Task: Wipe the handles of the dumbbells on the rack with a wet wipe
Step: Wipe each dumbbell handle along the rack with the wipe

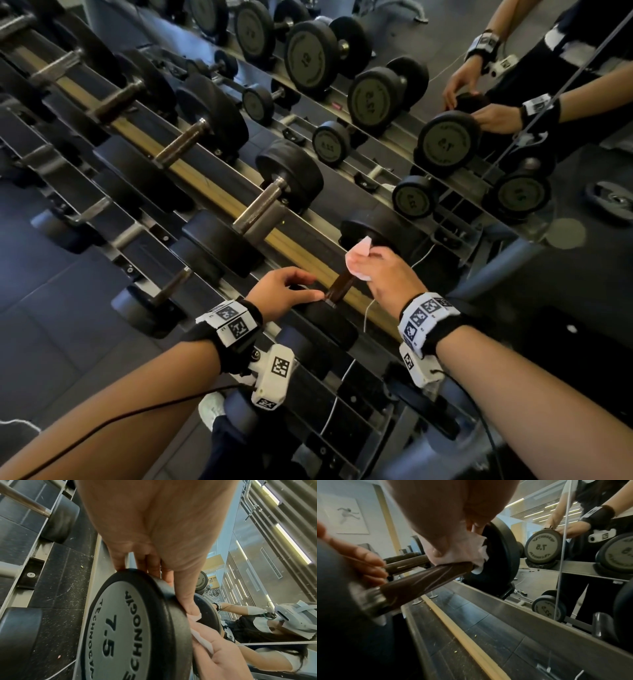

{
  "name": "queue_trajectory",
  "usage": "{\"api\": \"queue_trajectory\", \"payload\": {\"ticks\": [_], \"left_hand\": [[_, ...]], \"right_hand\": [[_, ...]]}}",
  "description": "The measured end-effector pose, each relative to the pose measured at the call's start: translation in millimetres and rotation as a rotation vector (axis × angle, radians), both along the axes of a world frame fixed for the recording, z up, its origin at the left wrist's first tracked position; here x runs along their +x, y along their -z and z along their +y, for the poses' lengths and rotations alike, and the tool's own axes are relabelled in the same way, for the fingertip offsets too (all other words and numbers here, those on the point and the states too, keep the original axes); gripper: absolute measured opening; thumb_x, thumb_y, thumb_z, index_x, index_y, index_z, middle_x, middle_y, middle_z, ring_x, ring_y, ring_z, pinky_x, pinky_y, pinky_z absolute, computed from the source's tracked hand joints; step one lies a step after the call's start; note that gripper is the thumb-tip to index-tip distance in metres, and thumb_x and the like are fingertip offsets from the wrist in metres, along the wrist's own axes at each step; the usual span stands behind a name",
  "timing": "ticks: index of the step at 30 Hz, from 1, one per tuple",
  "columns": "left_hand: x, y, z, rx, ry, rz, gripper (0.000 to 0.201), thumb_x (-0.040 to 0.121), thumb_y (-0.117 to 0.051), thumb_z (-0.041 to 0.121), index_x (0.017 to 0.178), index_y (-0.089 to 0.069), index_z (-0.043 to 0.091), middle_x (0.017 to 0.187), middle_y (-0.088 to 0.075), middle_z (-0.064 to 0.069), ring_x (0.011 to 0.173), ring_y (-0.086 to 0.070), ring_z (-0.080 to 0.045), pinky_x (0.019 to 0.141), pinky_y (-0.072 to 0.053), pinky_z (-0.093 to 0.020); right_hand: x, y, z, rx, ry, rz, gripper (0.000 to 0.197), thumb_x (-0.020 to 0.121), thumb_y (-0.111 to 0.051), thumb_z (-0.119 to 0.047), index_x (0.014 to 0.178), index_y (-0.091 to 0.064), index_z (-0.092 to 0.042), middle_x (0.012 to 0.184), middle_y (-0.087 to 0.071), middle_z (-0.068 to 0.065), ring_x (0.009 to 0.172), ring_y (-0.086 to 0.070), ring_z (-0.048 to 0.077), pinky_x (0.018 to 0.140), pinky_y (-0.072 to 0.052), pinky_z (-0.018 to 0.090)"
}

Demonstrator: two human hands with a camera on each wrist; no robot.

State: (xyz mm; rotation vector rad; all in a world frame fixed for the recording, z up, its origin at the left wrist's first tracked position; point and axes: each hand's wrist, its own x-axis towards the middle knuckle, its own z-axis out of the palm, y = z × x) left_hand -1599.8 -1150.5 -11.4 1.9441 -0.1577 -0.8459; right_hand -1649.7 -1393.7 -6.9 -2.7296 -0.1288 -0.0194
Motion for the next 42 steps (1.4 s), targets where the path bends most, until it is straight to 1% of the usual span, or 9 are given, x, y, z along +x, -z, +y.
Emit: {"api": "queue_trajectory", "payload": {"ticks": [6,13,16,20,24,28,33,37,42], "left_hand": [[-3,3,2,0.057,-0.070,0.022,0.044,0.073,-0.080,0.050,0.112,-0.066,0.035,0.118,-0.063,0.004,0.108,-0.060,-0.014,0.098,-0.049,-0.037],[-1,1,10,0.110,-0.040,0.016,0.053,0.071,-0.078,0.057,0.116,-0.066,0.033,0.116,-0.065,0.009,0.112,-0.059,-0.011,0.101,-0.047,-0.036],[0,0,13,0.149,0.025,-0.014,0.058,0.075,-0.076,0.054,0.126,-0.062,0.032,0.122,-0.064,0.008,0.117,-0.058,-0.011,0.107,-0.044,-0.038],[-2,-3,17,0.171,0.080,-0.018,0.063,0.077,-0.076,0.051,0.135,-0.056,0.032,0.132,-0.060,0.006,0.125,-0.054,-0.012,0.112,-0.040,-0.041],[-1,-6,16,0.165,0.075,0.006,0.062,0.079,-0.076,0.048,0.135,-0.055,0.031,0.133,-0.060,0.004,0.125,-0.054,-0.014,0.113,-0.039,-0.043],[1,-10,15,0.165,0.078,0.028,0.060,0.079,-0.076,0.045,0.134,-0.057,0.029,0.134,-0.059,0.003,0.126,-0.053,-0.016,0.113,-0.038,-0.043],[6,-14,10,0.193,0.086,0.029,0.059,0.078,-0.078,0.043,0.132,-0.059,0.027,0.135,-0.059,0.001,0.127,-0.053,-0.016,0.114,-0.038,-0.044],[7,-14,11,0.191,0.086,0.038,0.055,0.077,-0.080,0.042,0.127,-0.062,0.029,0.133,-0.061,0.002,0.124,-0.054,-0.016,0.112,-0.040,-0.041],[7,-12,12,0.147,0.085,0.059,0.047,0.079,-0.079,0.040,0.122,-0.064,0.032,0.130,-0.061,0.004,0.124,-0.053,-0.017,0.112,-0.039,-0.046]], "right_hand": [[-10,-1,16,-0.062,-0.328,0.165,0.048,0.091,-0.050,0.005,0.136,-0.058,-0.009,0.143,-0.050,0.016,0.131,-0.044,0.037,0.108,-0.038,0.050],[33,-13,4,-0.197,-0.035,0.384,0.053,0.095,-0.041,-0.002,0.146,-0.039,-0.016,0.144,-0.046,0.012,0.129,-0.050,0.030,0.108,-0.040,0.043],[12,-10,33,-0.231,-0.164,0.359,0.052,0.095,-0.047,-0.005,0.146,-0.039,-0.013,0.143,-0.043,0.017,0.126,-0.049,0.037,0.102,-0.044,0.049],[-10,-12,36,-0.095,-0.333,0.415,0.050,0.100,-0.047,-0.021,0.147,-0.036,-0.033,0.149,-0.041,0.007,0.128,-0.050,0.027,0.105,-0.039,0.035],[22,-15,11,-0.225,-0.192,0.346,0.050,0.095,-0.045,-0.005,0.143,-0.046,-0.014,0.138,-0.049,0.015,0.119,-0.053,0.038,0.096,-0.047,0.049],[25,-17,13,-0.233,-0.087,0.332,0.051,0.097,-0.043,-0.002,0.146,-0.045,-0.014,0.156,-0.033,0.011,0.139,-0.036,0.035,0.112,-0.035,0.048],[-16,-9,43,-0.101,-0.337,0.351,0.055,0.098,-0.051,-0.011,0.149,-0.036,-0.022,0.152,-0.037,0.007,0.138,-0.039,0.024,0.108,-0.036,0.031],[4,-10,20,-0.026,-0.123,0.390,0.045,0.090,-0.062,-0.046,0.131,-0.059,-0.025,0.129,-0.058,0.004,0.116,-0.058,0.022,0.091,-0.044,0.033],[22,8,5,0.011,0.032,0.317,0.049,0.097,-0.042,0.000,0.142,-0.048,-0.018,0.154,-0.038,0.004,0.145,-0.030,0.025,0.116,-0.019,0.035]]}}
